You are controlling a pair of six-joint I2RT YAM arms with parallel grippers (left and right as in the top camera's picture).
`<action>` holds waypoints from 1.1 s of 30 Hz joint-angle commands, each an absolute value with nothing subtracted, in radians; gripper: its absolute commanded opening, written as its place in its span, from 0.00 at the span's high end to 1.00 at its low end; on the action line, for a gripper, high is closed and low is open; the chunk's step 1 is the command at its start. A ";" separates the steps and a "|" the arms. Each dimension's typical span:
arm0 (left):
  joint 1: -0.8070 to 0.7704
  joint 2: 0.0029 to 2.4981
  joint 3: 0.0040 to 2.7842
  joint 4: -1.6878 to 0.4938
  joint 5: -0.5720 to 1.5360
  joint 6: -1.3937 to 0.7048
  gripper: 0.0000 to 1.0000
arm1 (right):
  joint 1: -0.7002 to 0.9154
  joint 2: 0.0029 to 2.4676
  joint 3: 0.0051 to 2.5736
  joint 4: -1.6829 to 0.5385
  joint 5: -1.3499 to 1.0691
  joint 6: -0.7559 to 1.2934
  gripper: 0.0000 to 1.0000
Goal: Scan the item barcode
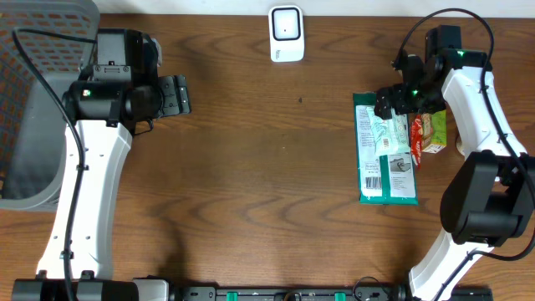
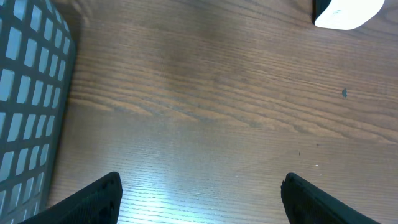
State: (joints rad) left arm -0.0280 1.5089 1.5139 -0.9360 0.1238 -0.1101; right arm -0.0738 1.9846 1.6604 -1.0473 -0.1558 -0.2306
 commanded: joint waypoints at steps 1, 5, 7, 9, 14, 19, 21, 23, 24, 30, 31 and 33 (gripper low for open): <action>-0.023 1.504 1.508 -0.938 0.111 -0.105 0.17 | -0.071 1.968 1.673 -1.048 -0.147 -0.233 0.01; -0.023 1.504 1.508 -0.938 0.111 -0.105 0.17 | -0.072 1.968 1.673 -1.048 -0.147 -0.233 0.01; -0.023 1.504 1.508 -0.938 0.111 -0.105 0.17 | -0.071 1.969 1.673 -1.048 -0.147 -0.233 0.01; -0.023 1.504 1.508 -0.938 0.111 -0.105 0.17 | -0.070 1.969 1.673 -1.048 -0.147 -0.233 0.01; -0.023 1.504 1.508 -0.938 0.111 -0.105 0.17 | -0.070 1.970 1.673 -1.048 -0.147 -0.233 0.01; -0.023 1.504 1.508 -0.938 0.111 -0.105 0.17 | -0.045 1.878 1.673 -1.048 -0.147 -0.233 0.01; -0.023 1.504 1.508 -0.938 0.111 -0.105 0.17 | -0.018 1.766 1.673 -1.048 -0.147 -0.233 0.01; -0.023 1.504 1.508 -0.938 0.111 -0.105 0.17 | 0.006 1.677 1.673 -1.048 -0.147 -0.233 0.01; -0.023 1.504 1.508 -0.938 0.111 -0.105 0.17 | 0.017 1.637 1.673 -1.048 -0.147 -0.233 0.01; -0.023 1.504 1.508 -0.938 0.111 -0.105 0.17 | 0.091 1.354 1.673 -1.048 -0.147 -0.233 0.01; -0.023 1.504 1.508 -0.938 0.111 -0.105 0.17 | 0.102 1.300 1.673 -1.048 -0.146 -0.233 0.01; -0.023 1.504 1.508 -0.938 0.111 -0.105 0.17 | 0.116 1.229 1.673 -1.048 -0.104 -0.233 0.01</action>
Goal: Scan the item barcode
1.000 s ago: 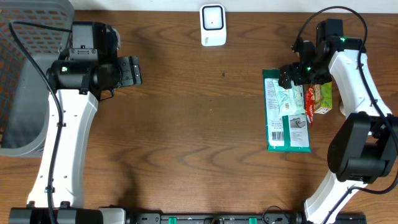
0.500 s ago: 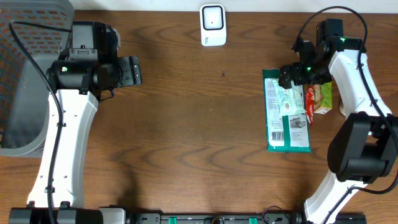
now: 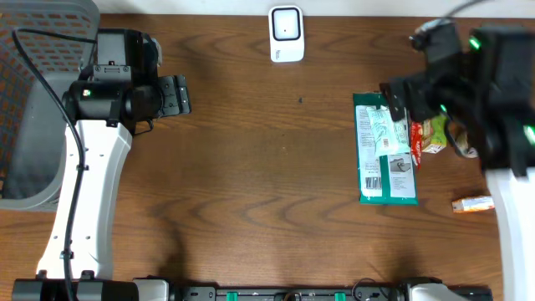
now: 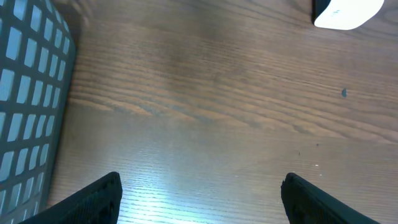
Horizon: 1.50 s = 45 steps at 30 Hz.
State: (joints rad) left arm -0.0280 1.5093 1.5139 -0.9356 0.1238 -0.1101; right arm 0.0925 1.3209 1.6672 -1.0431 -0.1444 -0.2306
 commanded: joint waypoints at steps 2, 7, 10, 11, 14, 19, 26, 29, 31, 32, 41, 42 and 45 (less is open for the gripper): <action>-0.023 1.504 1.508 -0.938 0.111 -0.105 0.17 | 0.121 1.167 1.673 -1.048 -0.053 -0.233 0.01; -0.023 1.504 1.508 -0.938 0.111 -0.105 0.17 | 0.125 1.029 1.668 -1.051 -0.022 -0.233 0.01; -0.023 1.504 1.508 -0.938 0.111 -0.105 0.17 | 0.125 0.947 1.639 -1.071 -0.007 -0.235 0.01; -0.023 1.504 1.508 -0.938 0.111 -0.105 0.17 | 0.125 0.915 1.617 -1.058 -0.009 -0.250 0.01; -0.023 1.504 1.508 -0.938 0.111 -0.105 0.17 | 0.125 0.805 1.510 -0.956 -0.030 -0.296 0.01; -0.023 1.504 1.508 -0.938 0.111 -0.105 0.17 | 0.125 0.583 1.226 -0.655 -0.073 -0.346 0.01; -0.023 1.504 1.508 -0.938 0.111 -0.105 0.17 | 0.118 0.287 0.824 -0.205 -0.083 -0.346 0.01; -0.023 1.504 1.508 -0.938 0.111 -0.105 0.17 | 0.114 0.183 0.646 -0.007 -0.093 -0.345 0.01; -0.023 1.504 1.508 -0.938 0.111 -0.105 0.17 | 0.112 0.123 0.534 0.100 -0.100 -0.345 0.01; -0.023 1.504 1.508 -0.938 0.111 -0.105 0.17 | 0.112 0.104 0.496 0.133 -0.101 -0.345 0.01; -0.023 1.504 1.508 -0.938 0.111 -0.105 0.17 | 0.113 0.005 0.253 0.227 -0.106 -0.332 0.01; -0.023 1.504 1.508 -0.938 0.111 -0.105 0.17 | 0.113 0.005 0.237 0.227 -0.106 -0.330 0.01; -0.023 1.504 1.508 -0.938 0.111 -0.105 0.17 | 0.113 0.005 0.190 0.228 -0.107 -0.327 0.01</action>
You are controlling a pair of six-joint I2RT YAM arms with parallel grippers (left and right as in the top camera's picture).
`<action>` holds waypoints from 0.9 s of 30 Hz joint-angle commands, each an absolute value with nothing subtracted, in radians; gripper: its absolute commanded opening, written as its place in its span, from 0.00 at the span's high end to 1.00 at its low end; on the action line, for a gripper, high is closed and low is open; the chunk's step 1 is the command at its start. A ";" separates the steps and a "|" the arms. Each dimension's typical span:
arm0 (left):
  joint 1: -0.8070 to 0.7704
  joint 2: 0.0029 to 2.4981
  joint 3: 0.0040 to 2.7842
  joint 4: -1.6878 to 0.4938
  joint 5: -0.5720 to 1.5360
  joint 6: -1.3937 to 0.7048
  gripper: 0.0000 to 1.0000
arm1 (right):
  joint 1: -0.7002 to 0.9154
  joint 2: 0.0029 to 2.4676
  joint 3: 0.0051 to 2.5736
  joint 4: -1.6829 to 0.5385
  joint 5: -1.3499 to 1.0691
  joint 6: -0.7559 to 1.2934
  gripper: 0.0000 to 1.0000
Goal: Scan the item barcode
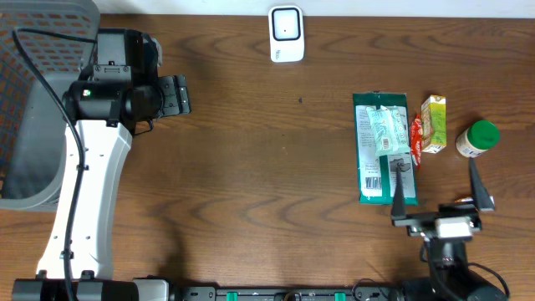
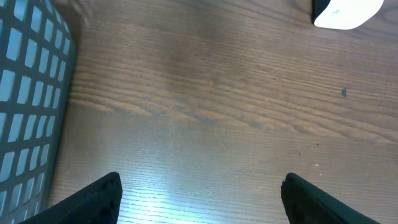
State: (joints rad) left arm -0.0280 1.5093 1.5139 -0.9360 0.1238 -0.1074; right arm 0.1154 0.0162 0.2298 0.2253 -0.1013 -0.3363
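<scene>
The white barcode scanner [image 1: 285, 33] stands at the table's far edge; its corner [image 2: 346, 12] shows at the top right of the left wrist view. A green packet [image 1: 383, 148] lies flat on the right, a white barcode label on its near half. Beside it lie a red sachet [image 1: 415, 140], a small yellow-green carton [image 1: 433, 124] and a green-lidded bottle [image 1: 477, 139]. My right gripper [image 1: 437, 182] is open near the front edge, its fingers pointing toward the items and holding nothing. My left gripper [image 1: 177, 94] [image 2: 200, 182] is open over bare wood at the left.
A grey mesh basket [image 1: 33, 92] fills the far left, its wall [image 2: 28, 93] beside my left gripper. A small orange object [image 1: 465, 201] peeks out by the right gripper's base. Wood table [image 1: 267, 184] lies between the arms.
My right arm was raised over the items on the right; now it is at the front edge with its gripper open. The green-lidded bottle has come into view. The left arm has not moved.
My right gripper was low at the far end of the green packet, by the carton. Then the arm was high above the items, covering them. Now it is at the front edge, holding nothing, and the packet lies where it was.
</scene>
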 commanded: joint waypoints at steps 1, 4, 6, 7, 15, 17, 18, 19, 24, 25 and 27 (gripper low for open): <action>-0.023 1.504 1.508 -0.938 0.111 -0.105 0.17 | 0.113 0.005 0.174 0.228 -0.107 -0.315 0.01; -0.023 1.504 1.508 -0.938 0.111 -0.105 0.17 | 0.112 0.005 0.120 0.228 -0.107 -0.269 0.01; -0.023 1.504 1.508 -0.938 0.111 -0.105 0.17 | 0.112 0.005 0.091 0.228 -0.107 -0.258 0.01; -0.023 1.504 1.508 -0.938 0.111 -0.105 0.17 | 0.112 0.005 0.073 0.228 -0.107 -0.258 0.01; -0.023 1.504 1.508 -0.938 0.111 -0.105 0.17 | 0.091 0.005 0.005 0.107 -0.107 -0.238 0.01; -0.023 1.504 1.508 -0.938 0.111 -0.105 0.17 | 0.064 0.005 0.005 0.049 -0.112 -0.231 0.01; -0.023 1.504 1.508 -0.938 0.111 -0.105 0.17 | 0.044 0.005 0.005 0.015 -0.114 -0.228 0.01; -0.023 1.504 1.508 -0.938 0.111 -0.105 0.17 | 0.030 0.005 0.005 -0.007 -0.114 -0.228 0.01; -0.023 1.504 1.508 -0.938 0.111 -0.105 0.17 | -0.002 0.005 0.005 -0.068 -0.106 -0.226 0.01; -0.023 1.504 1.508 -0.938 0.111 -0.105 0.17 | -0.002 0.005 0.005 -0.067 -0.106 -0.224 0.01; -0.023 1.504 1.508 -0.938 0.111 -0.105 0.17 | -0.002 0.005 0.005 -0.067 -0.109 -0.224 0.01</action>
State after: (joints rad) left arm -0.0280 1.5089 1.5139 -0.9356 0.1238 -0.1074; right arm 0.0036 0.0120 0.0067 -0.0628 -0.1047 -0.2417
